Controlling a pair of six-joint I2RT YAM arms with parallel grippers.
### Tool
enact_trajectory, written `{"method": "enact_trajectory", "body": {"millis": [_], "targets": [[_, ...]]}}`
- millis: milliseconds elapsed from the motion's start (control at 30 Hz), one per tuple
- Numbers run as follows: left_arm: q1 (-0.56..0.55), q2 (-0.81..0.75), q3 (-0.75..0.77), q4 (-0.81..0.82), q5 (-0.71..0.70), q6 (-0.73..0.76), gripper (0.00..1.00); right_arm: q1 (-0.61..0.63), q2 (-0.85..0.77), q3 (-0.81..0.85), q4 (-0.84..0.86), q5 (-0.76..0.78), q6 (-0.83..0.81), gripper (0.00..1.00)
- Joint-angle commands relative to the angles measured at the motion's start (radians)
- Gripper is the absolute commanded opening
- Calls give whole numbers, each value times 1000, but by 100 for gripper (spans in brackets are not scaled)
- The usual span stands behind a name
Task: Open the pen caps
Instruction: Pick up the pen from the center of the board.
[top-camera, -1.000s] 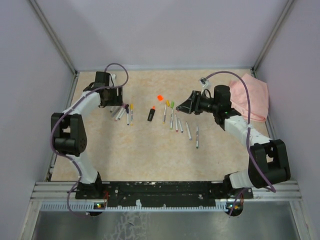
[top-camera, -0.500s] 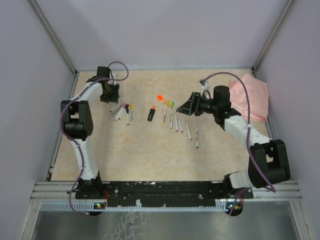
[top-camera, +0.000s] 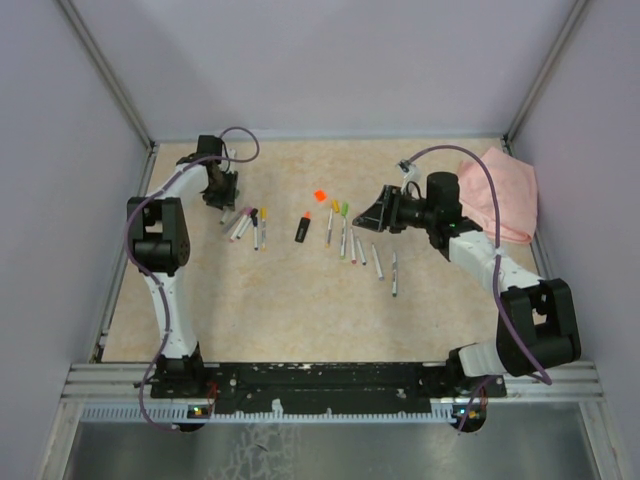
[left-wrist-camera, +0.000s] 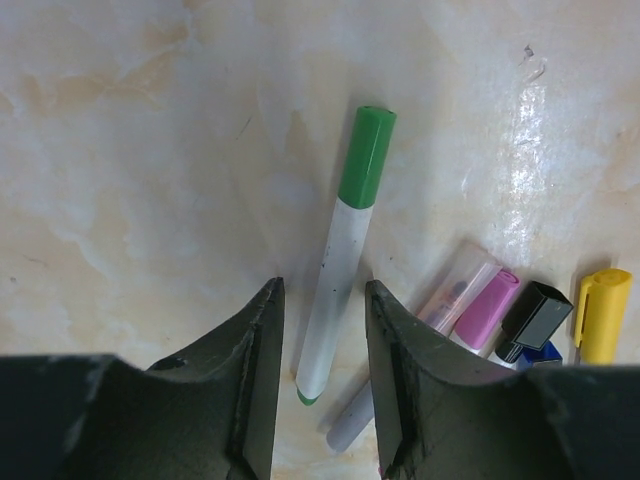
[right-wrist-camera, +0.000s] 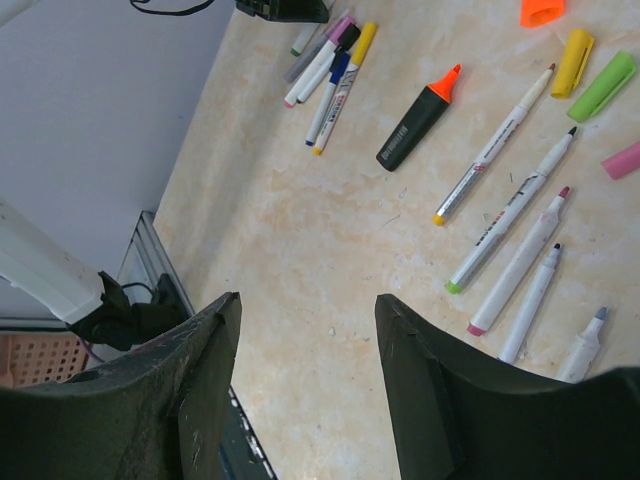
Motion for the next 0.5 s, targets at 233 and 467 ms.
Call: {"method": "enact_trajectory", "body": {"millis": [233, 467], "targets": [[6, 30, -25, -20, -23, 7, 37, 8, -3, 49, 36, -17, -5, 57], [6, 31, -29, -20, -32, 6, 24, 8, -9, 48, 34, -18, -4, 57]]}}
